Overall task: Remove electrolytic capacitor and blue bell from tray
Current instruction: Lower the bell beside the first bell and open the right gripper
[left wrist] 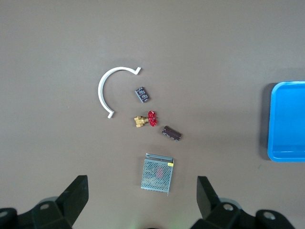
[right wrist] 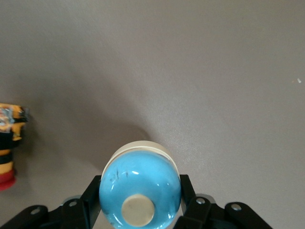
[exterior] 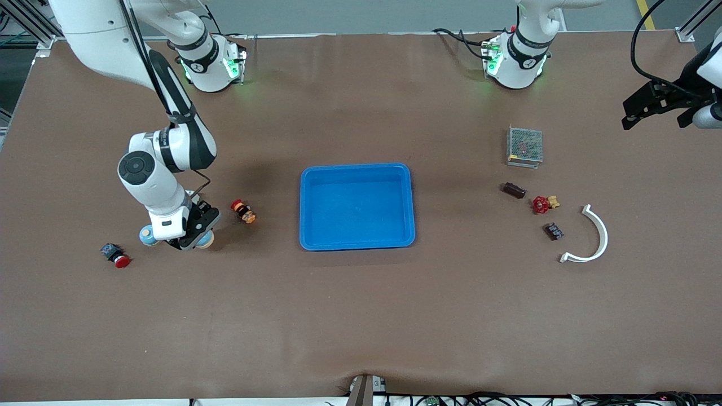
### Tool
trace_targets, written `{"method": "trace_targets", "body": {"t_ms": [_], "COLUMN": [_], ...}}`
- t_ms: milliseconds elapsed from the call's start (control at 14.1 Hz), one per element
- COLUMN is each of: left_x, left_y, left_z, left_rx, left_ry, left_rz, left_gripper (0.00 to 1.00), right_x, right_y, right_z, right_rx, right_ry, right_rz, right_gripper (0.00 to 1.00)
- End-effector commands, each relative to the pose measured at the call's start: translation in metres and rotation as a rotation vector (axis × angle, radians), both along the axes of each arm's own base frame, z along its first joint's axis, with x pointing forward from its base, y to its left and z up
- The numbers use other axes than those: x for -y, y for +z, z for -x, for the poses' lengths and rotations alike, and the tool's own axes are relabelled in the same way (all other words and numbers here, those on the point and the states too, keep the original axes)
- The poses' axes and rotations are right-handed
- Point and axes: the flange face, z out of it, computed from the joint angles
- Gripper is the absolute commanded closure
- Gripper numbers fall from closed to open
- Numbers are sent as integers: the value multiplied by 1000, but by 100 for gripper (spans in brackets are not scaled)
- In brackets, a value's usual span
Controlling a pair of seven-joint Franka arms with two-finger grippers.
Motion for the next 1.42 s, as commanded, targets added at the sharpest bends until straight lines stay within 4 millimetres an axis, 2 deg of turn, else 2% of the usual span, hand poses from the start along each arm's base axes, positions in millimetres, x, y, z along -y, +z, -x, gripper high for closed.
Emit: {"method": "trace_targets", "body": {"t_ms": [0,496,709,992,1063,1205,1276,1347], "left_x": [8,11,10,11,12,12,12,12], "left_y": [2,0,0,0,0,2,2,1], "left_z": [9,6,6,5,5,6,6,6], "left_rx": [-6,-2,-3,-3,-2,1,1,0], "left_ry": [-38,-43,-42,-45,-46,-46,-46,-46], "left_rz": [20,19,19,19,19,19,19,19], "left_gripper": [0,0,0,0,0,0,0,0], "right_x": [10,20,16,3,2,3,4,2], "right_y": [-8,-33,-47,-54,-53,-52,-50,-47], "right_z": [0,16,20,23,23,21,20,18], "right_rx": [8,-59,-83,-98,-97,-93,-90,-82], "right_ry": [16,-57,-56,-90,-91,-93,-98,-94], "right_rz": [-1,-24,-27,-65,-68,-69,-72,-73], "right_gripper": [67,68,68,67,63,4,0,0]}}
